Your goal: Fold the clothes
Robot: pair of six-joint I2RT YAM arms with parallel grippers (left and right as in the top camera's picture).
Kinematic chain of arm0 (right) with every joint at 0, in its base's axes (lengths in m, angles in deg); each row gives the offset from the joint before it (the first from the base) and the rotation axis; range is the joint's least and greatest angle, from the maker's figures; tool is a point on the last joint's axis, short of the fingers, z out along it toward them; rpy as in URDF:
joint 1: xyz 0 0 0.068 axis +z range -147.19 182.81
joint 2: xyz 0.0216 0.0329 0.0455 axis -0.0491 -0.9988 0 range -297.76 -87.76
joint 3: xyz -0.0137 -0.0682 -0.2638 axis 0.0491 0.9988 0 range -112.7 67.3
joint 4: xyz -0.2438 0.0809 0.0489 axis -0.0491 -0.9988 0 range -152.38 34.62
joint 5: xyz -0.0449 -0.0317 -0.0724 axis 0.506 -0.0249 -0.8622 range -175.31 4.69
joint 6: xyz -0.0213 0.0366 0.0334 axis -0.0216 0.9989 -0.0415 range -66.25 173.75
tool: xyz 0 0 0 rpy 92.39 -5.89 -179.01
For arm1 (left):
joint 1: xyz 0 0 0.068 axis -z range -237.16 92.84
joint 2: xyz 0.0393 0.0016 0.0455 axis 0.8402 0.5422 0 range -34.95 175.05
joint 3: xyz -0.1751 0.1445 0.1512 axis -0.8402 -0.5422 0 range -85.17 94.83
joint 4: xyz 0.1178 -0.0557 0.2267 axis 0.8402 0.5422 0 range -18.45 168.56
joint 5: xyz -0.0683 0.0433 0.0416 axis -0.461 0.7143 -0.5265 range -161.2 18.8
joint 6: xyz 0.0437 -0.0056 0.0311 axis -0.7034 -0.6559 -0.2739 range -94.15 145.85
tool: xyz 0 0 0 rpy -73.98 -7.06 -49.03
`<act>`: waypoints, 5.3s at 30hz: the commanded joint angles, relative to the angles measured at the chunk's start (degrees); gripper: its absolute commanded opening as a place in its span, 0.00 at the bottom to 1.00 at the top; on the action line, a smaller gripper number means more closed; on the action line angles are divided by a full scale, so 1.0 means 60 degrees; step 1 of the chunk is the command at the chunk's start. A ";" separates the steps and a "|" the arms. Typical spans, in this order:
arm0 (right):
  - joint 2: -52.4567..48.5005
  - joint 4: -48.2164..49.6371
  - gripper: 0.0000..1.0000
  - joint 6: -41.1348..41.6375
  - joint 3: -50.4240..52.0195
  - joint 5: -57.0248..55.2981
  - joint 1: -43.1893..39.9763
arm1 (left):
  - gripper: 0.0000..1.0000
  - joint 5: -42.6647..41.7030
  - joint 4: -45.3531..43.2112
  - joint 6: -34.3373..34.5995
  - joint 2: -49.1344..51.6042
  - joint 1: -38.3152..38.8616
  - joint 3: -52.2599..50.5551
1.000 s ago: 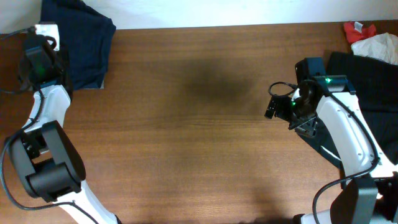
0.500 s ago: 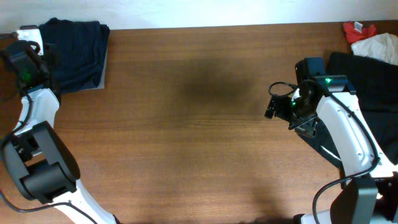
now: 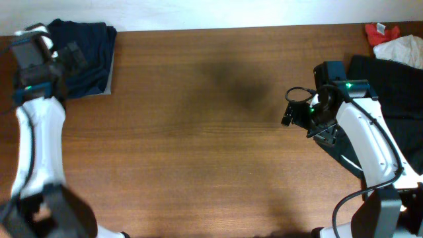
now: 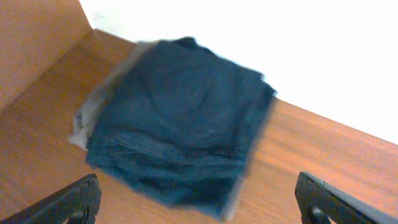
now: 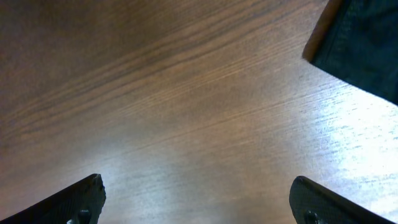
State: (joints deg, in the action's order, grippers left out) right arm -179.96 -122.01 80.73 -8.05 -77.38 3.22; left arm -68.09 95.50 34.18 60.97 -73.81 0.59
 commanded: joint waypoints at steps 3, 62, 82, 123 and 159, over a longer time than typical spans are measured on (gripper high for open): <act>0.0029 -0.0004 0.98 0.0011 -0.0120 -0.0120 -0.0007 | 0.99 -0.2670 0.3530 0.1042 -0.1920 -0.0033 0.0033; 0.0029 -0.0004 0.98 0.0011 -0.0120 -0.0120 -0.0007 | 0.99 -0.1311 -0.4000 -0.1617 -1.5945 0.2798 -1.4203; 0.0029 -0.0004 0.98 0.0011 -0.0120 -0.0120 -0.0007 | 0.99 -0.1293 -0.3300 -0.1800 -1.5937 0.2805 -1.4214; 1.2167 0.2546 0.98 -0.1118 0.5100 0.0164 0.0441 | 0.99 -0.1293 -0.3300 -0.1796 -1.5937 0.2805 -1.4214; 1.5336 1.0422 0.98 -0.3209 1.2506 -0.0433 0.0226 | 0.99 -0.1297 -0.3300 -0.1800 -1.5937 0.2805 -1.4214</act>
State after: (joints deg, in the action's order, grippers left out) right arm -88.56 -58.97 63.01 66.72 -78.87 4.97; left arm -76.29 75.61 24.28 -34.33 -56.72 -84.37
